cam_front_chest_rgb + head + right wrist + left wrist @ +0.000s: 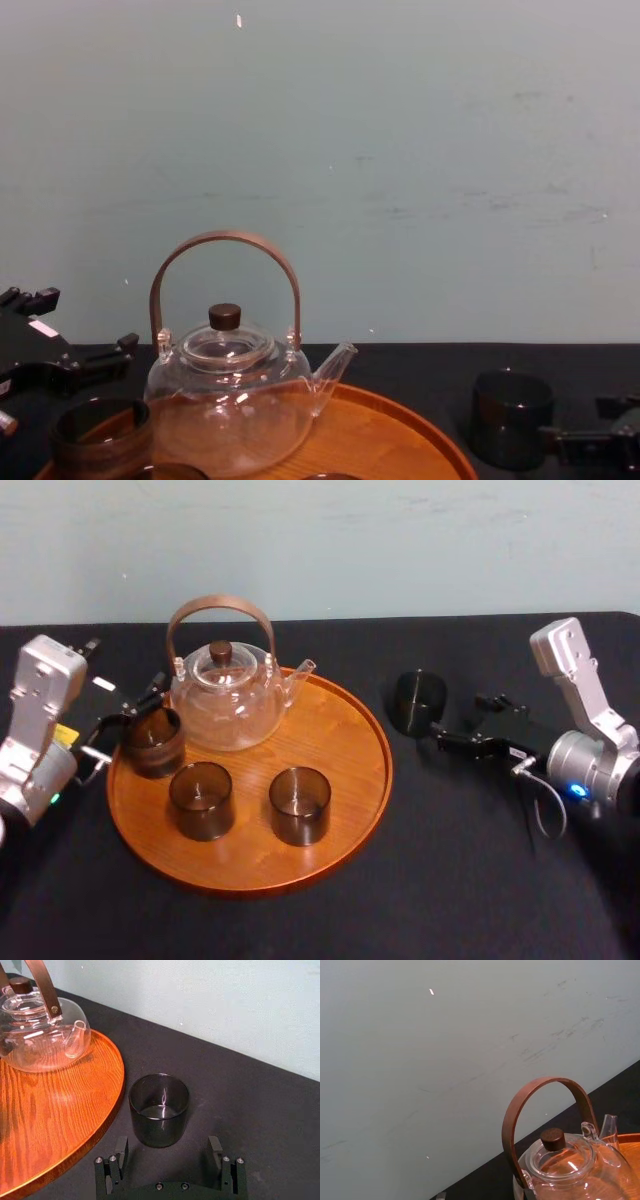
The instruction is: Pick up the glass from the table and place it on the tray.
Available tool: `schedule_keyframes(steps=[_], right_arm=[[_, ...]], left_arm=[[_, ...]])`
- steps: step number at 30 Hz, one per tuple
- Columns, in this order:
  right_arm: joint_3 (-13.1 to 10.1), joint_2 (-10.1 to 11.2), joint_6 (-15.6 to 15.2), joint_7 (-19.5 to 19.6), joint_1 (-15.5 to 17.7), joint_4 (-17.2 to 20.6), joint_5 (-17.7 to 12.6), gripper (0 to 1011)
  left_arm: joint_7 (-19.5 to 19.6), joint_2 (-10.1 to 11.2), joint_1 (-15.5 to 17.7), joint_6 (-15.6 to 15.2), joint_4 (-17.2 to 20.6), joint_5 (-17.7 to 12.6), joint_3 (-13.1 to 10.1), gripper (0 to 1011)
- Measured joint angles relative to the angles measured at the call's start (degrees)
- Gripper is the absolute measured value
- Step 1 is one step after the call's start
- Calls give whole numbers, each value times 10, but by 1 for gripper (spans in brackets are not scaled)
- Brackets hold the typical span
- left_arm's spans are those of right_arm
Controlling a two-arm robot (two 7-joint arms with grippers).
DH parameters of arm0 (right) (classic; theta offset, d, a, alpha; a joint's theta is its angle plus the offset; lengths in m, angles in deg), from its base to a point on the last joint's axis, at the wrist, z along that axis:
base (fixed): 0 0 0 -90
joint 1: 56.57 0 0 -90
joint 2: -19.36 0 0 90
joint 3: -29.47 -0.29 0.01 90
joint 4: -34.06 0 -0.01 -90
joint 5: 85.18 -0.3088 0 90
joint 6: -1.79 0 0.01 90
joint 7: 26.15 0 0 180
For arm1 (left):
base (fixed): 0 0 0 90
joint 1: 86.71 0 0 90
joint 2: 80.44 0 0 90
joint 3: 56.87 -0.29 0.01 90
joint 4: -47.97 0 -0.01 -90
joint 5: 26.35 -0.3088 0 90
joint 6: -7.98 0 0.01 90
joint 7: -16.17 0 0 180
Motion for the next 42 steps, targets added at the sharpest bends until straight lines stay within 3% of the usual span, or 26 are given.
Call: schedule_keyframes(steps=[19,42], right_arm=[[19,-46,6,-15,-55,-70,42,1002],[18,-89,9,-6,-96,-126,73,1002]], left_arm=[[0,0,0,0,0,0,0,1001],[0,0,0,0,0,0,0,1001]])
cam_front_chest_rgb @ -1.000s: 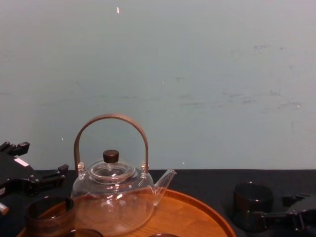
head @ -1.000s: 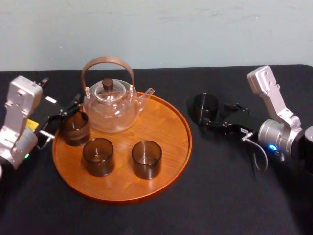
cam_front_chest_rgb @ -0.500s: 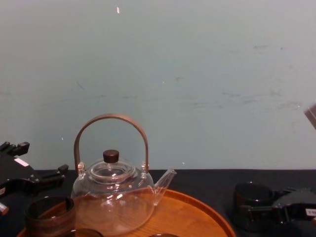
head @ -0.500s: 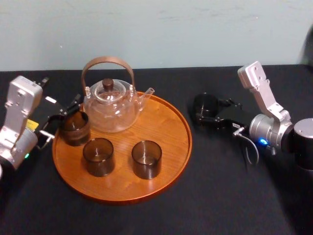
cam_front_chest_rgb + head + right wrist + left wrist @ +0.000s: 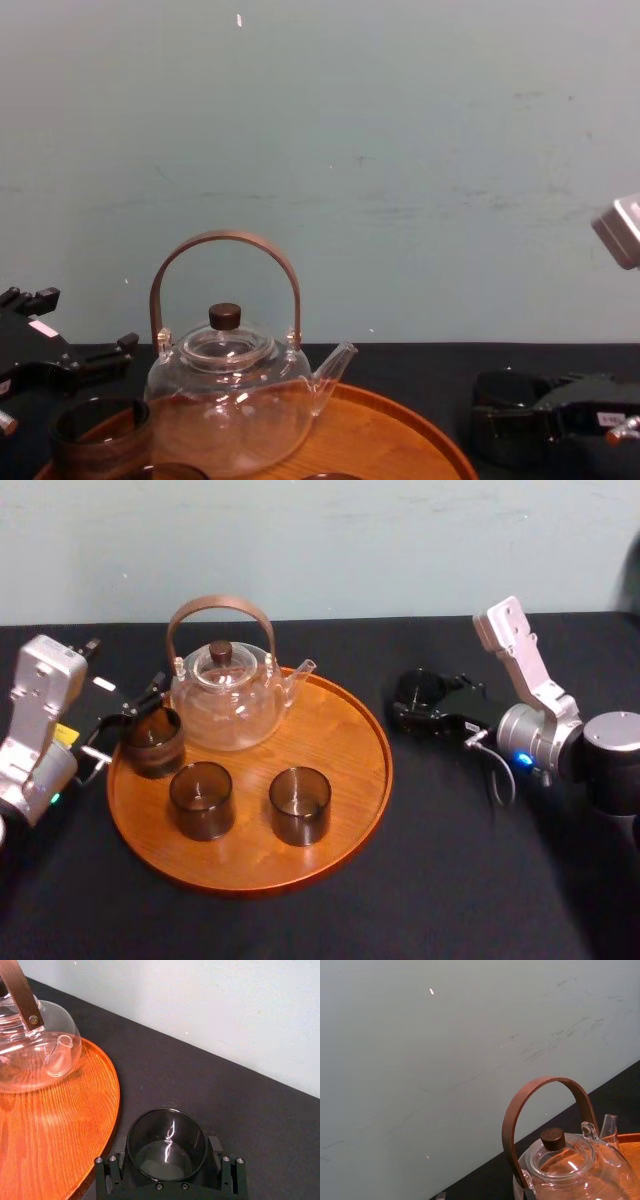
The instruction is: Pick up the glass from the table and place it on the tray.
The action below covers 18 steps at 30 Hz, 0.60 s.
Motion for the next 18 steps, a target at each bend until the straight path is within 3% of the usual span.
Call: schedule_keyframes(steps=[18], right_arm=[[1,-4,0,0,-4,-6,7,969]], left_arm=[[0,0,0,0,0,0,0,1001]])
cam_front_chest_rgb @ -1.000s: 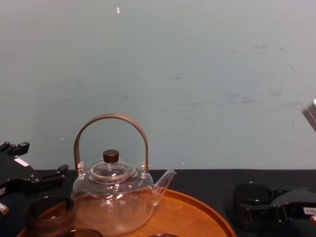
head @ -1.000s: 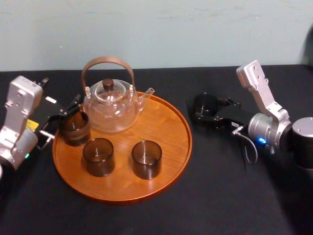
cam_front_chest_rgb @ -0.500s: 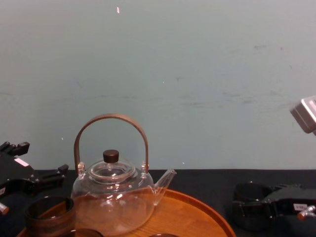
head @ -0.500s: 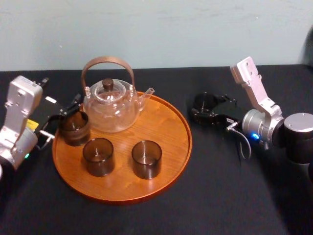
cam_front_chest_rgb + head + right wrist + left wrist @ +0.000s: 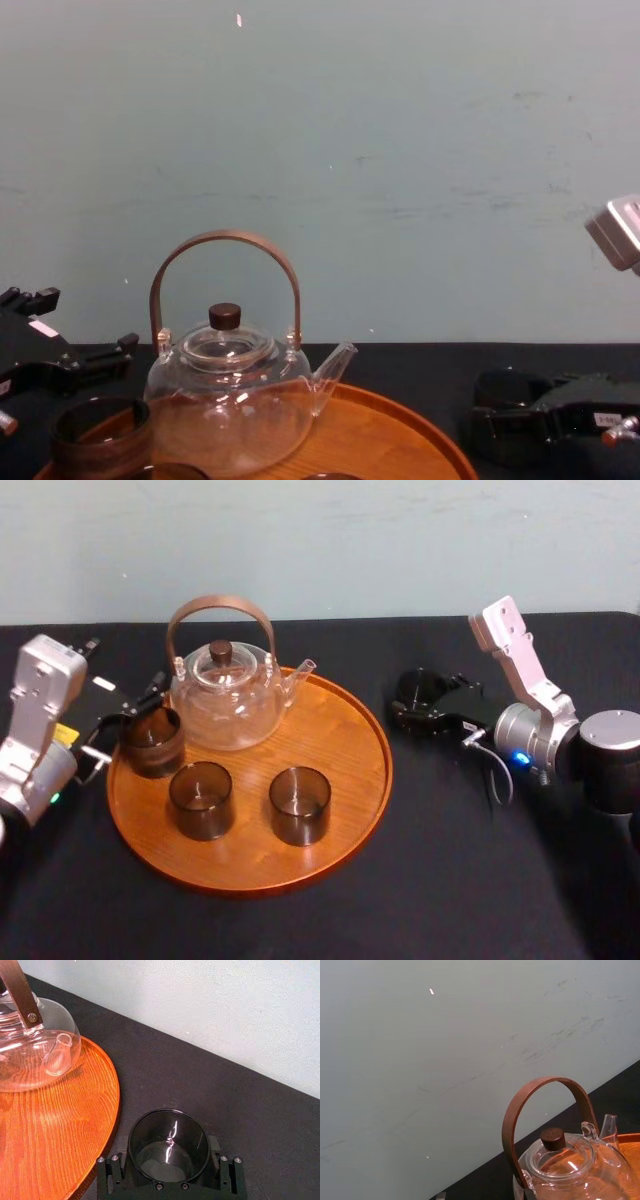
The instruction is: Pick up the glass from the table and place it on the tray.
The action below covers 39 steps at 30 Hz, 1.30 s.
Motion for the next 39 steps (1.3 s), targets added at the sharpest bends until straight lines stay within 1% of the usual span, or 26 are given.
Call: schedule_keyframes(steps=[1,4,20,23,27,28,31,36,39], right_arm=[[0,0,0,0,0,0,0,930],[0,0,0,0,0,1,-1,905],[-2,1,0,-1,3,4,-3,905],[-9,6,0,-5,11,18,-8,905],[-18,18,-1,-11,22,47,-15,905],[-18,18,-1,-11,22,47,-15,905],[-23,29,-2,-18,28,72,-21,905],[-24,41,-1,-30,32,98,-26,905],[-20,47,3,-39,31,111,-28,905]], left_arm=[[0,0,0,0,0,0,0,1001],[0,0,0,0,0,0,0,1001],[0,0,0,0,0,0,0,1001],[0,0,0,0,0,0,0,1001],[0,0,0,0,0,0,0,1001],[0,0,0,0,0,0,0,1001],[0,0,0,0,0,0,0,1001],[0,0,0,0,0,0,0,1001],[0,0,0,0,0,0,0,1001]])
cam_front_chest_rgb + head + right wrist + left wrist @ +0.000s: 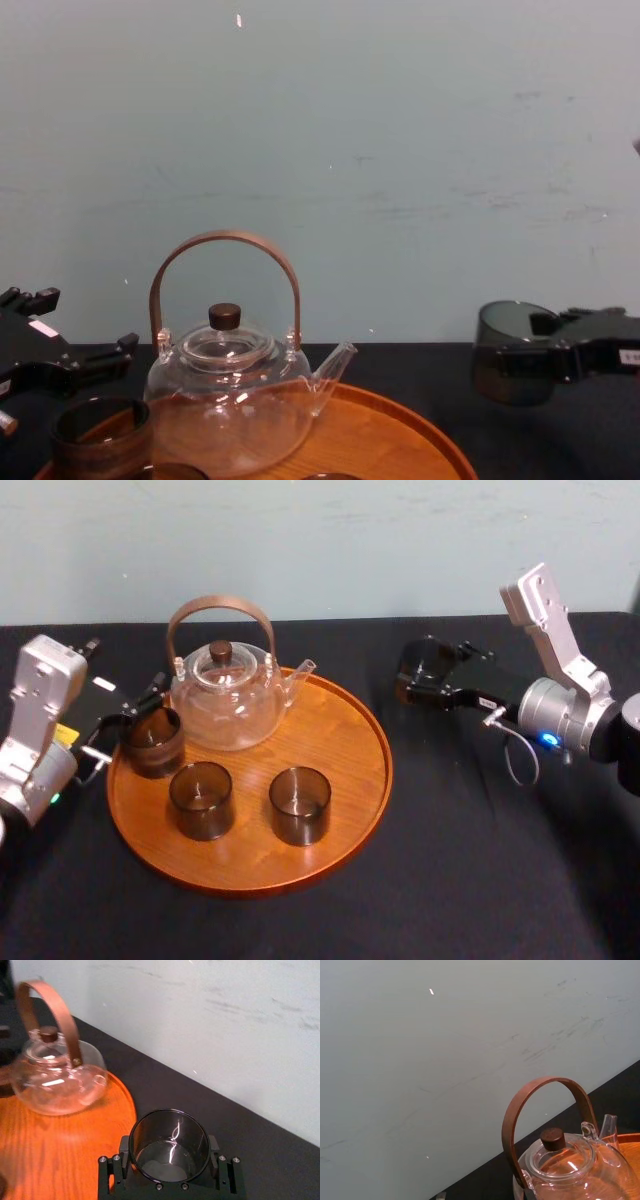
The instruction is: Pick up the glass from the table and place it on the tray.
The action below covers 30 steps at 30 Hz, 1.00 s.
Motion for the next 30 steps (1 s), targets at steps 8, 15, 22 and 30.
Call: schedule_keyframes(steps=[8,15,22,30], right_arm=[[24,7,17,-30,-10,16,-3,904],[61,6,41,-70,-30,7,-4,905],[89,0,63,-98,-45,-14,-9,905],[111,-11,83,-115,-59,-51,-15,905]], left_arm=[[0,0,0,0,0,0,0,1001],[0,0,0,0,0,0,0,1001],[0,0,0,0,0,0,0,1001],[0,0,0,0,0,0,0,1001]])
